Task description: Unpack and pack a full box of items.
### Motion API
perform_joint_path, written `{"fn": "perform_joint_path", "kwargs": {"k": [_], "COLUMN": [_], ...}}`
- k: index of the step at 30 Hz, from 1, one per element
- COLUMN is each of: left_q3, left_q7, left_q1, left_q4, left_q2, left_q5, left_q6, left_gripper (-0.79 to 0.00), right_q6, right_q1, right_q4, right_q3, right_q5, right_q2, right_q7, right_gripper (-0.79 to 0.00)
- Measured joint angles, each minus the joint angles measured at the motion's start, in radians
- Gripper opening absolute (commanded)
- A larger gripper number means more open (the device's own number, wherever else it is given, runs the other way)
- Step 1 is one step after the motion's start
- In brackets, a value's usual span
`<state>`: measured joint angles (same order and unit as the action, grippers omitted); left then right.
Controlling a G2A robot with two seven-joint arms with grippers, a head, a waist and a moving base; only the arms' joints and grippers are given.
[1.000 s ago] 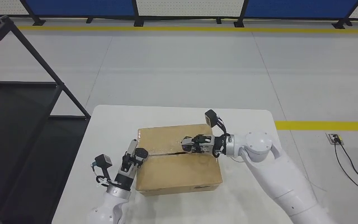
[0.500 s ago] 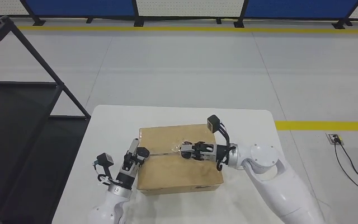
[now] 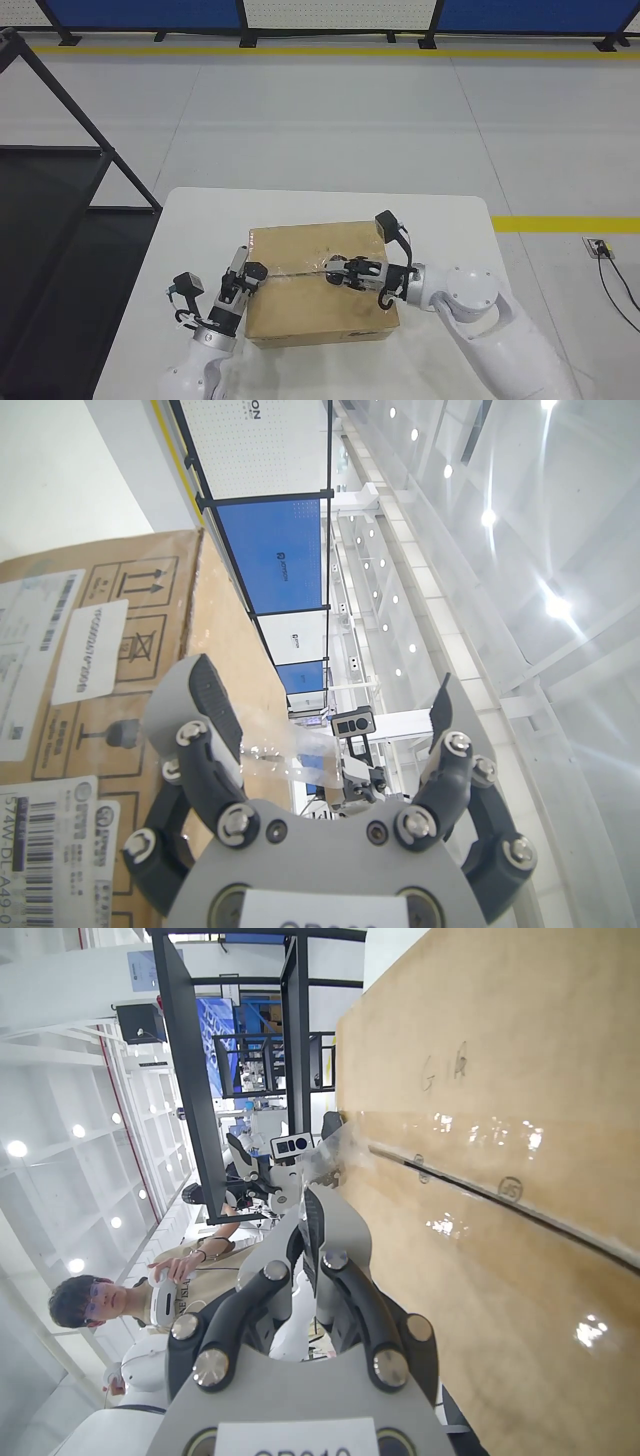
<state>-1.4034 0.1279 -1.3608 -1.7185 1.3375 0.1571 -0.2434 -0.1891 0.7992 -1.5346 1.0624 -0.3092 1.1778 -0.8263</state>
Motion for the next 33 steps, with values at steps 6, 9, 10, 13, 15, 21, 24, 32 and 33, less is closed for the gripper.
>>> {"fn": "perform_joint_path", "kwargs": {"k": [6,9,10,13,15,21,24,32,33], "left_q3": [0.002,0.003,0.003,0.004,0.005,0.005,0.005,0.005,0.005], "left_q7": [0.0,0.001,0.001,0.001,0.0,0.0,0.0,-0.002,-0.002], "left_q1": [0.002,0.002,0.001,-0.001,-0.004,-0.011,-0.014,-0.019,-0.019], "left_q4": [0.001,0.001,0.0,-0.004,-0.007,-0.013,-0.015,-0.02,-0.02], "left_q2": [0.001,0.001,0.001,0.001,0.002,0.002,0.002,0.003,0.003], "left_q5": [-0.005,-0.006,-0.007,-0.009,-0.01,-0.01,-0.011,-0.014,-0.014], "left_q6": [0.001,0.001,0.001,0.002,0.001,-0.001,-0.002,-0.005,-0.005], "left_gripper": [0.0,0.0,0.0,0.0,0.0,0.0,0.0,0.0,0.0], "right_q6": [-0.033,-0.066,-0.083,-0.125,-0.147,-0.188,-0.188,-0.213,-0.216], "right_q1": [0.048,0.068,0.072,0.075,0.073,0.055,0.054,0.051,0.051], "right_q4": [-0.042,-0.064,-0.071,-0.083,-0.085,-0.077,-0.078,-0.078,-0.079], "right_q3": [0.037,0.05,0.053,0.055,0.053,0.039,0.038,0.041,0.042], "right_q5": [0.015,0.028,0.037,0.058,0.068,0.1,0.11,0.13,0.132], "right_q2": [-0.01,-0.014,-0.016,-0.019,-0.02,-0.02,-0.02,-0.022,-0.023], "right_q7": [0.031,0.041,0.043,0.047,0.044,0.041,0.06,0.061,0.057], "right_gripper": [-0.785,-0.785,-0.785,-0.785,-0.785,-0.785,-0.785,-0.785,-0.785]}}
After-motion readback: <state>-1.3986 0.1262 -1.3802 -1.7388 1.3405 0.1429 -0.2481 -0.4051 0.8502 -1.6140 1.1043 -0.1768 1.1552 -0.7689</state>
